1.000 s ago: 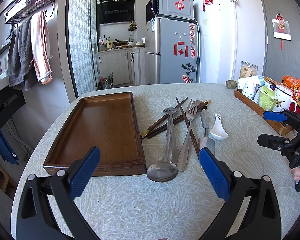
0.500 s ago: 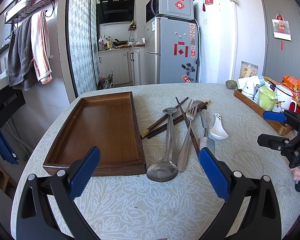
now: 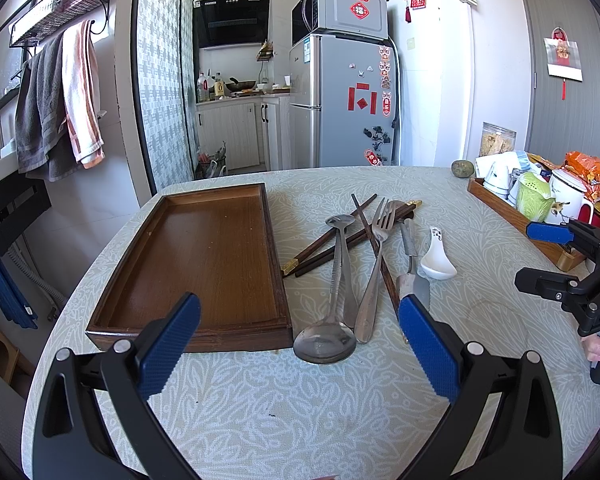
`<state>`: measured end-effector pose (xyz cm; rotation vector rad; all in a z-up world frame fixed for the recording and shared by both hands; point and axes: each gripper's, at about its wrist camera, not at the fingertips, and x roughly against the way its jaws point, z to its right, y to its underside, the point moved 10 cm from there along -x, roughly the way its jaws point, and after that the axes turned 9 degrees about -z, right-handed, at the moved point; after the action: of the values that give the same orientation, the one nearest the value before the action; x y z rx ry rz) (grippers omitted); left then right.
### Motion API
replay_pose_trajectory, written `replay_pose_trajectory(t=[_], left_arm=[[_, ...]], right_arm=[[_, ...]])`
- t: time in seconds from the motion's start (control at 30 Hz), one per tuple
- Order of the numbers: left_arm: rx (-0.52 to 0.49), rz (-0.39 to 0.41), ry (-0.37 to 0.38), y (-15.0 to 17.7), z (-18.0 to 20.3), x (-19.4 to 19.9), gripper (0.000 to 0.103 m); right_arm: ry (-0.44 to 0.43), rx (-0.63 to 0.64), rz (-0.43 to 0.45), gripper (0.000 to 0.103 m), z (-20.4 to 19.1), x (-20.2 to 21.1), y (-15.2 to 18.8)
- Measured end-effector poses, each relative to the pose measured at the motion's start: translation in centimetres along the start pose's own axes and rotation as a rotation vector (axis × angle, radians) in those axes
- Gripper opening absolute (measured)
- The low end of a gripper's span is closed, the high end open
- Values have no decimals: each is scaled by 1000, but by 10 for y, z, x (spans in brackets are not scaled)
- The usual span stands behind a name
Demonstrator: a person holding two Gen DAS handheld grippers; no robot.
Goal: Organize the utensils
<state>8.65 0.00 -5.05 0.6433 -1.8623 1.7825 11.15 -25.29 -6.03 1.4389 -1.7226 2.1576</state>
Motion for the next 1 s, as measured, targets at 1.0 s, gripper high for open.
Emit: replay_pose_trajectory(t=[1.0], left_arm=[[-1, -3, 12, 2, 5, 0, 100]], right_arm=[[1, -1, -1, 101, 0, 0, -1]])
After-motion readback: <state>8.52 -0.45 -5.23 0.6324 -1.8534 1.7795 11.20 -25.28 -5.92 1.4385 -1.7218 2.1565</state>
